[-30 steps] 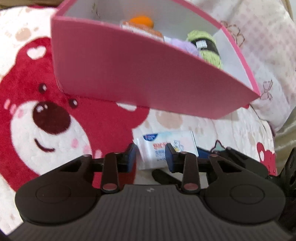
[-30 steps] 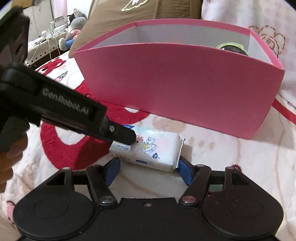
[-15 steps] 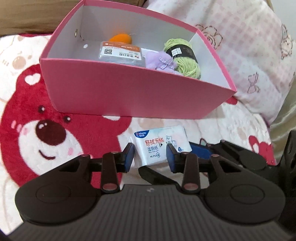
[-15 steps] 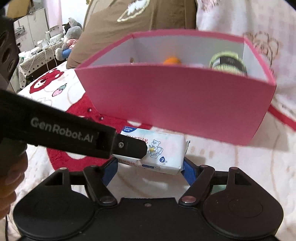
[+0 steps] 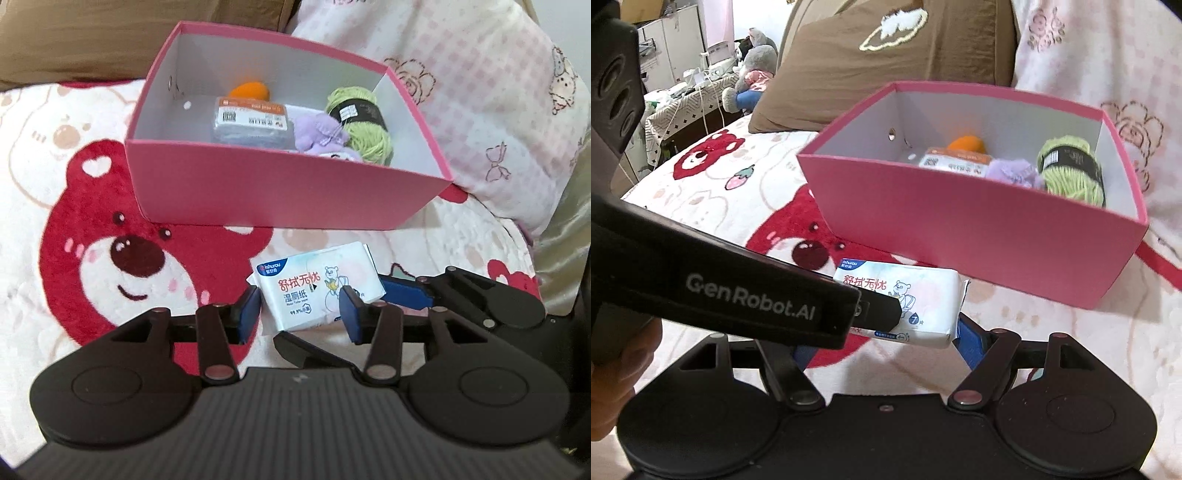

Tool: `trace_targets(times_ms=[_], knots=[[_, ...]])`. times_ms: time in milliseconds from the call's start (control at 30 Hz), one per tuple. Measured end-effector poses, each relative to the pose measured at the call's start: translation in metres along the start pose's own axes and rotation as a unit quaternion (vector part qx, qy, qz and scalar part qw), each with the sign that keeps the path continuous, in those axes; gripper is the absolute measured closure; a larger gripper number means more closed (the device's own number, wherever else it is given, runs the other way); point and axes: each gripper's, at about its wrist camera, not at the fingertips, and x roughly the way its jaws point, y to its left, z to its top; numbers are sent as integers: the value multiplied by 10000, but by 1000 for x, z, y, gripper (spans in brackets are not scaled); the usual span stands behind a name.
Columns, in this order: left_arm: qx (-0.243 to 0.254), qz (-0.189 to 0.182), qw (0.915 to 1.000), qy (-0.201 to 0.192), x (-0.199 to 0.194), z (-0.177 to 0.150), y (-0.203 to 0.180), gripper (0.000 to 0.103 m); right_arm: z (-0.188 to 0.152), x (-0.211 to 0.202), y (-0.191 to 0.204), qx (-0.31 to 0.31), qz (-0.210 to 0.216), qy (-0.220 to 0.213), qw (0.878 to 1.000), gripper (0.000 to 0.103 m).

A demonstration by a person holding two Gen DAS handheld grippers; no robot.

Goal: Organize objects
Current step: 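Lift the white wipes pack with the left gripper off the blanket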

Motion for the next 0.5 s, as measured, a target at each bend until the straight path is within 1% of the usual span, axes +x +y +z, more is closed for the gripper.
trace_targets(times_ms=[167, 233, 333, 400, 500], knots=[[85, 33, 10000, -35, -16, -1, -6, 59, 10, -15, 8, -67, 30, 62, 10000, 22], [74, -12, 10000, -3, -21, -1, -7, 59, 12, -22, 10, -66, 67, 28, 10000, 22], [-74, -131, 9999, 59, -29, -2, -6, 59, 16, -32, 13, -66, 58, 25, 10000, 21], [-51, -225, 9997, 108, -32, -2, -5, 59, 18, -38, 18, -132, 26, 9, 9999, 20], [39, -220, 9996, 196, -37, -2, -5, 59, 19, -43, 25, -197, -14, 54, 9998, 19]])
